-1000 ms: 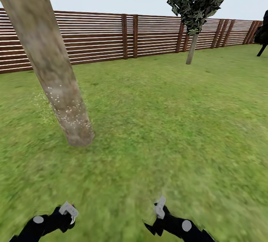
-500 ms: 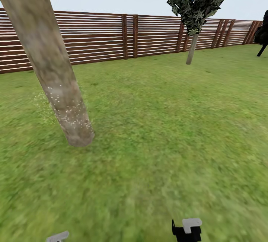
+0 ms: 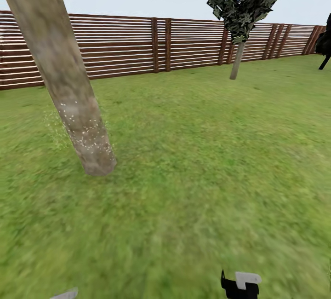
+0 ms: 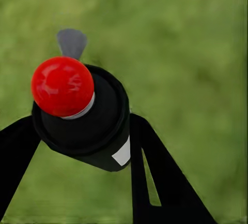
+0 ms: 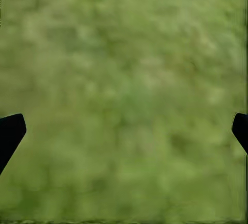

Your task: In the garden, pick up the pesticide atomizer on the floor and spray pesticide onto both trees until each tree trunk is fully covered.

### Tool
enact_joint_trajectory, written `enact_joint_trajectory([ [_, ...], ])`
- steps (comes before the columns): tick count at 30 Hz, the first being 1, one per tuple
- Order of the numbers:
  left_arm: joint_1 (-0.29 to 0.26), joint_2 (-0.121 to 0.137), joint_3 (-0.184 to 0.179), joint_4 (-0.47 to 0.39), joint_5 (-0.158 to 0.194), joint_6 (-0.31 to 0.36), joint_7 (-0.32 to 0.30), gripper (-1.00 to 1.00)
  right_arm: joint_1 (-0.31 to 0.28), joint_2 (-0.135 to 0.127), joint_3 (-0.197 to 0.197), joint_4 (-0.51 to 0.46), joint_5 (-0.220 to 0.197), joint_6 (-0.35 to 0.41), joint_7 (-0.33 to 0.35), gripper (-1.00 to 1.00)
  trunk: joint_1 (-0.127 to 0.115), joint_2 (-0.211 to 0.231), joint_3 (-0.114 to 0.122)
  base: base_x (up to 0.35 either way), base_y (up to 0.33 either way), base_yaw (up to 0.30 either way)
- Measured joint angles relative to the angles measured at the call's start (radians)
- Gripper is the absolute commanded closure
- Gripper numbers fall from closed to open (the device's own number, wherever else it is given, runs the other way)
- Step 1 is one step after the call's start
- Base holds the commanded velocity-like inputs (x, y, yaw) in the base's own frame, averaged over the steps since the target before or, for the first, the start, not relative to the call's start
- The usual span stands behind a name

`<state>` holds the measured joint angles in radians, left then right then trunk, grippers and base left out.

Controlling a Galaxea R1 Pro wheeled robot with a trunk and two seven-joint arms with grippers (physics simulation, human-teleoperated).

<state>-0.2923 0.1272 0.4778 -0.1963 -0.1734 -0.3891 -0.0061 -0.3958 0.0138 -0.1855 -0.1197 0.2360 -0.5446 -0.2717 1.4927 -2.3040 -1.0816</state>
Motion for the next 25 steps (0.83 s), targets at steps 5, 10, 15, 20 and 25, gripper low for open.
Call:
enact_joint_trajectory([
  [5, 0.0, 0.0, 0.001, 0.001, 0.0, -0.001, 0.0, 1.0, 0.0, -0.001, 0.0, 0.002, 0.002, 0.001, -0.001, -1.0, 0.0, 0.0, 0.0, -0.091, -0.067, 0.09],
  [10, 0.001, -0.003, -0.001, 0.003, 0.0, -0.001, 0.0, 1.0, 0.0, 0.001, 0.001, 0.008, 0.002, 0.003, 0.001, -1.0, 0.0, 0.0, 0.0, -0.002, -0.001, 0.002],
  [15, 0.001, -0.009, -0.003, 0.009, -0.002, -0.001, -0.001, 1.0, 0.001, 0.007, 0.0, 0.05, 0.0, 0.006, 0.002, -1.0, 0.0, 0.0, 0.0, 0.0, 0.0, 0.0],
  [20, 0.001, -0.007, -0.001, 0.009, -0.001, -0.001, -0.001, 1.0, 0.008, 0.007, 0.0, 0.093, 0.001, 0.007, 0.001, -1.0, 0.0, 0.0, 0.0, 0.0, 0.0, 0.0],
  [25, 0.001, -0.009, -0.005, 0.011, -0.003, -0.002, -0.003, 1.0, 0.017, 0.007, 0.001, 0.094, 0.002, 0.008, 0.002, -1.0, 0.0, 0.0, 0.0, 0.0, 0.0, 0.0],
])
